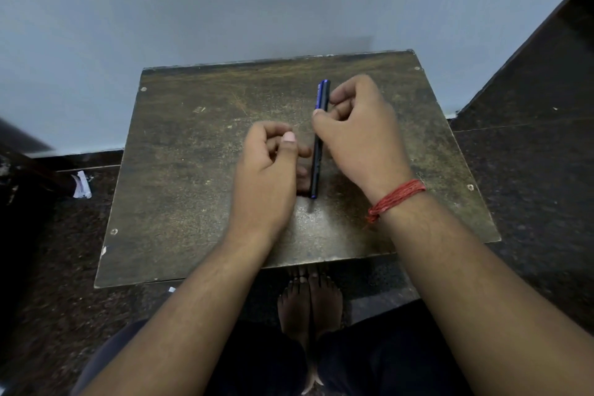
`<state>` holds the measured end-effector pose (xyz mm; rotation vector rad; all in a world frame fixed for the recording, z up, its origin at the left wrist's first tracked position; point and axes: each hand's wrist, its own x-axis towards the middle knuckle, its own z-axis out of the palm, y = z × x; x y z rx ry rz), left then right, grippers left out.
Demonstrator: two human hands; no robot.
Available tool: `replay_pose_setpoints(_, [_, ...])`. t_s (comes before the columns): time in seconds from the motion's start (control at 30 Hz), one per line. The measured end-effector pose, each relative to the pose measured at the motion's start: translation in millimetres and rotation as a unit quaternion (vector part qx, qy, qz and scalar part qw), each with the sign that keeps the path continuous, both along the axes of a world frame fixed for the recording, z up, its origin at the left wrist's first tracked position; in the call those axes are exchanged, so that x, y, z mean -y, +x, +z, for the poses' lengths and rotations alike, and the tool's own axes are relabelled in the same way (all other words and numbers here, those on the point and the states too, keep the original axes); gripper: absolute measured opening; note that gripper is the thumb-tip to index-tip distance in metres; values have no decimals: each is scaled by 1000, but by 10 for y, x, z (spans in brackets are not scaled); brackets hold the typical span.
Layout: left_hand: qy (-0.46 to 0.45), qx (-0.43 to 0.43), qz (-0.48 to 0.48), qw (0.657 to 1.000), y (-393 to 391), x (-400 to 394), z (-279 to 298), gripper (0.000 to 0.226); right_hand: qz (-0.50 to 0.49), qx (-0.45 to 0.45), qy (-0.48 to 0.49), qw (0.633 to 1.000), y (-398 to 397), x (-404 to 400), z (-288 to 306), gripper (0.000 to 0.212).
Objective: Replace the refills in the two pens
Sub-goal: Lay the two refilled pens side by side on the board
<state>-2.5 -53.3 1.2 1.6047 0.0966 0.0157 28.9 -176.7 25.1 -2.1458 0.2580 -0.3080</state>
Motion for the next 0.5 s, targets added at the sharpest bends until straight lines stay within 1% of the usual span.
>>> replay_pose_setpoints(0.07, [77, 64, 26, 995, 16, -36, -19, 9, 5, -10, -81, 997, 13, 114, 2, 22])
replay_pose_setpoints(0.1, [127, 100, 33, 986, 23, -53, -22, 13, 14, -22, -122, 992, 18, 152, -6, 22])
replay_pose_setpoints(0.17, [213, 154, 39, 964, 26, -84, -8, 24, 24, -34, -207, 977, 26, 181, -42, 23])
replay_pose_setpoints(0.23, [286, 183, 41, 940, 34, -122, 6, 31, 16, -30, -277, 960, 31, 159, -71, 23])
replay_pose_setpoints(0.3, [350, 173, 34, 920, 56, -167, 13, 39, 15, -32, -311, 950, 37, 123, -84, 21])
replay_pose_setpoints(0.4, [430, 127, 12, 894, 82, -206, -3, 56, 32, -50, -324, 944, 57, 101, -99, 19])
replay_pose_setpoints(0.5, [480, 117, -6, 870, 93, -217, -45, 66, 33, -45, -325, 944, 54, 99, -100, 21])
